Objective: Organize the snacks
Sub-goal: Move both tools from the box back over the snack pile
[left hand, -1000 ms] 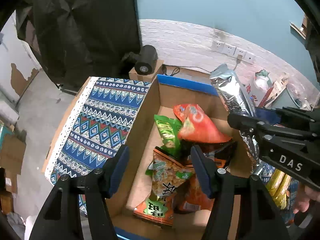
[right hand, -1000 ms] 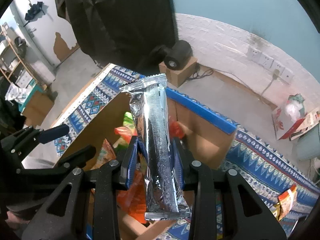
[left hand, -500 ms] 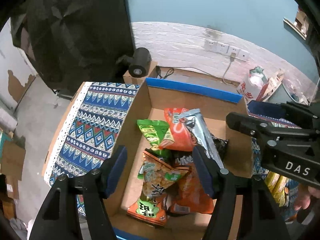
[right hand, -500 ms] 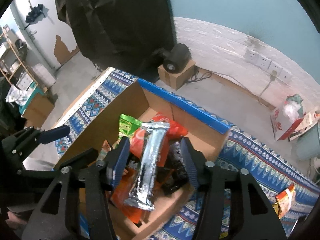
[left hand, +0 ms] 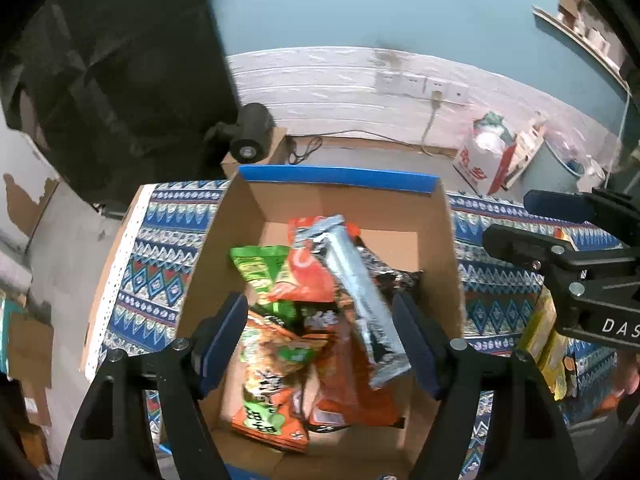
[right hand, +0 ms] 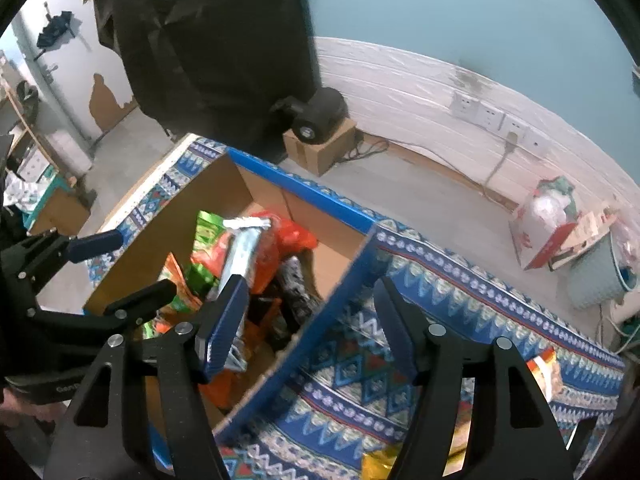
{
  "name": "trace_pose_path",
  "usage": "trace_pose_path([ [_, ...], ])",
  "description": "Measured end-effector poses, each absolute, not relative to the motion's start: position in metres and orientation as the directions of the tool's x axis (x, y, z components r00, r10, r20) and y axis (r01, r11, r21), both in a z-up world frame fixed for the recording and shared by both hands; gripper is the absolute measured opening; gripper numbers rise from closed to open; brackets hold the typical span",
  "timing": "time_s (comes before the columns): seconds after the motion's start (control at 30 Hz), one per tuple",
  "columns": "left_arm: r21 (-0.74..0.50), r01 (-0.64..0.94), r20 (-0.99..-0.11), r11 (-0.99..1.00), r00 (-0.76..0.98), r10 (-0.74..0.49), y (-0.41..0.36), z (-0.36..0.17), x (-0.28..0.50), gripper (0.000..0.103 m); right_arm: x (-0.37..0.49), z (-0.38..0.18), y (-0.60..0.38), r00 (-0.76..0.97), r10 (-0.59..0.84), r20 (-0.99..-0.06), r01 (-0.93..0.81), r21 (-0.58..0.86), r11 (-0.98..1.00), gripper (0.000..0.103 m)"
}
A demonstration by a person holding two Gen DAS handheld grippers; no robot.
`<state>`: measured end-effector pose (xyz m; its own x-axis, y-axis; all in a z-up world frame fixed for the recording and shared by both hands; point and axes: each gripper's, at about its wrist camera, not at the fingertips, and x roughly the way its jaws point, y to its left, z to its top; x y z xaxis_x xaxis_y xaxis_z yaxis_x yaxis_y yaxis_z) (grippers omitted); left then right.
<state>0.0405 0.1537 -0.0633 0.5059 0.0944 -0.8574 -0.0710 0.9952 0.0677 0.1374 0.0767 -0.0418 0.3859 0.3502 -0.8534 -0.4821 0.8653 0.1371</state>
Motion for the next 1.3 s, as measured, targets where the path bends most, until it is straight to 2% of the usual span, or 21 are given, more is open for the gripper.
trace_pose_path([
  [0.63,0.123,0.111,-0.858,0.986,0.51,0.05,0.063,-0.067,0.053,0.076,0.124,-0.045,-0.023,0.434,0.246,-0.867,-0.389,0.066,0.919,0.078],
  [1.3,0.182,0.286,-0.872,0.941,0.49,0.019,-0.027,-0.083,0.069,0.077,0.11,-0.071,-0.143,0.413,0.12,-0.903,-0.219,0.029,0.975,0.08],
])
